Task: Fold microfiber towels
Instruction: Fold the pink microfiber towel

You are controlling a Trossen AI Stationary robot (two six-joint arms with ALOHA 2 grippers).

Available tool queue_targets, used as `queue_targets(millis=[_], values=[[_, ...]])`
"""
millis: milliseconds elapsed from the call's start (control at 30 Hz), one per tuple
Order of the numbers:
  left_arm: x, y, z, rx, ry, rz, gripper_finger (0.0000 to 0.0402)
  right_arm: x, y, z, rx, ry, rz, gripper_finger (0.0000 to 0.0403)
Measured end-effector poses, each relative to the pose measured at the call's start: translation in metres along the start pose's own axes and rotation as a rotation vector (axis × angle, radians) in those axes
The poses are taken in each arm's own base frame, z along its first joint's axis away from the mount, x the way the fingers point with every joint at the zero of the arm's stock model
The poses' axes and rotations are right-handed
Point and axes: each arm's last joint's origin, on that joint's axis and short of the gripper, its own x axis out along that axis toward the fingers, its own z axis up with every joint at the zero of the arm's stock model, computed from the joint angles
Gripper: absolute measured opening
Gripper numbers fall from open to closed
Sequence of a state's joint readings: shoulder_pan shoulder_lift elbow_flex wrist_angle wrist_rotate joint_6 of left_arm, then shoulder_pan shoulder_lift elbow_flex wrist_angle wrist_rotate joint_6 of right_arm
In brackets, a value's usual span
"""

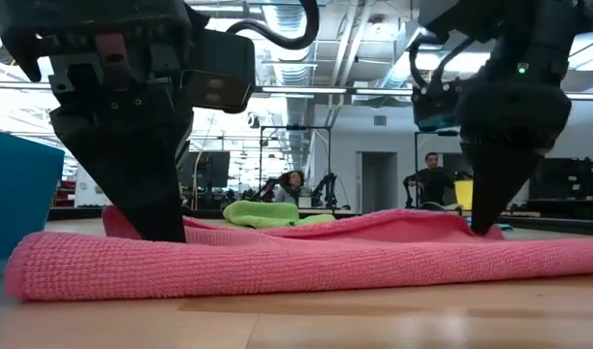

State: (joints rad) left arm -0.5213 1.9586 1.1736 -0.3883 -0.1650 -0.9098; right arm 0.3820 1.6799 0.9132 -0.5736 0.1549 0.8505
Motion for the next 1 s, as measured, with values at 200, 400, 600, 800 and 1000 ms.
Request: queue_targets(millis=[200, 400, 600, 800, 1000], values=[[0.001, 0.0, -0.001, 0.028, 0.0, 0.006, 0.0001, -0.017, -0.005, 0.007, 0.027, -0.068, 0.023, 0.0052], [0.001, 0.001, -0.001, 0.034, 0.004, 0.01, 0.0, -0.026, -0.013, 0.015, 0.052, -0.125, 0.017, 0.0052], [0.002, 0.002, -0.002, 0.037, 0.011, 0.013, 0.0, -0.033, 0.012, 0.022, -0.051, -0.264, 0.226, 0.0049], [0.002, 0.002, -0.002, 0.049, 0.014, 0.015, 0.0, -0.004, 0.029, 0.016, -0.097, -0.214, 0.251, 0.0042], [0.002, 0.002, -0.002, 0.072, 0.023, 0.011, 0.0, 0.021, 0.026, 0.013, -0.095, -0.13, 0.201, 0.0035]])
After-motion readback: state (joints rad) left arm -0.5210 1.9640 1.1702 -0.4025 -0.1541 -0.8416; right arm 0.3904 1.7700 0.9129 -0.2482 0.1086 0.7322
